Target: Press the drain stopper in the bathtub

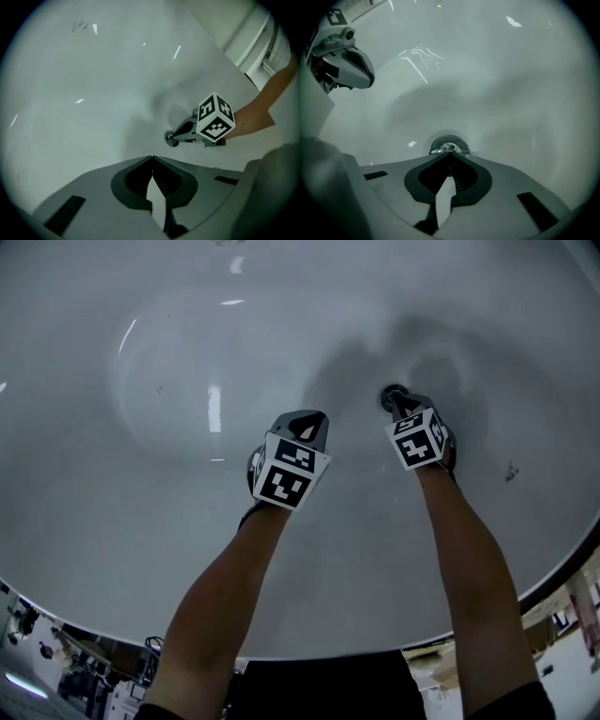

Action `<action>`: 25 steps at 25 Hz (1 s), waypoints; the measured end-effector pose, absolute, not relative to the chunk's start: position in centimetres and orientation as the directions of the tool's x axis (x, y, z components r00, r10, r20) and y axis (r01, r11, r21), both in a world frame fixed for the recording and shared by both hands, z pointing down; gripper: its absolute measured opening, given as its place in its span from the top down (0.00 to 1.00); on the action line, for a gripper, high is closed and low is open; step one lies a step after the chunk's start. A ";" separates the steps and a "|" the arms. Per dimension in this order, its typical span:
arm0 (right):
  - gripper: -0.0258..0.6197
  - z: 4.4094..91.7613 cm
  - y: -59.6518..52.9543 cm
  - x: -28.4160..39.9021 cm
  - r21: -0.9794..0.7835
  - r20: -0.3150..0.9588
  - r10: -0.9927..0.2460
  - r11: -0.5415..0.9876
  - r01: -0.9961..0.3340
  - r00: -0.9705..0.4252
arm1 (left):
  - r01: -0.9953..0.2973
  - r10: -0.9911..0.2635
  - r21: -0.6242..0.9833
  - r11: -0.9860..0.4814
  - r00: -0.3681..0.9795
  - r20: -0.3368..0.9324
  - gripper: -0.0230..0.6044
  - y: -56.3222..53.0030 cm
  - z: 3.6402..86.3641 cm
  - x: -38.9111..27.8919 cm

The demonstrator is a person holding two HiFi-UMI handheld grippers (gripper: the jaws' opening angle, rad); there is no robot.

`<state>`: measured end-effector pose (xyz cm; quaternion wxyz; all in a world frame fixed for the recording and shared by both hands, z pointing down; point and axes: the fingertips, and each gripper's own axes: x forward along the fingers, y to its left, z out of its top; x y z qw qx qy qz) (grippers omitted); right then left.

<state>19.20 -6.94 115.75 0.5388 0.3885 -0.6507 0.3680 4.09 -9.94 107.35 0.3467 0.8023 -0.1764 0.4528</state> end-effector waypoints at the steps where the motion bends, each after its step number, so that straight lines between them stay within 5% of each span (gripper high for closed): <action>1: 0.93 115.8 -7.0 19.2 -0.046 0.988 -0.112 0.439 -0.897 -0.106 | -0.603 0.031 0.399 -0.691 0.527 0.849 0.94 -9.6 107.3 4.1; 17: 0.93 116.4 -7.2 18.6 0.020 0.994 -0.099 0.548 -0.836 -0.042 | -0.641 -0.005 0.390 -0.661 0.524 0.852 0.94 -9.8 108.3 3.0; 25: 0.93 115.2 -6.5 19.1 -0.092 0.986 -0.096 0.384 -0.919 -0.139 | -0.646 0.008 0.360 -0.673 0.481 0.877 0.94 -7.8 106.9 0.8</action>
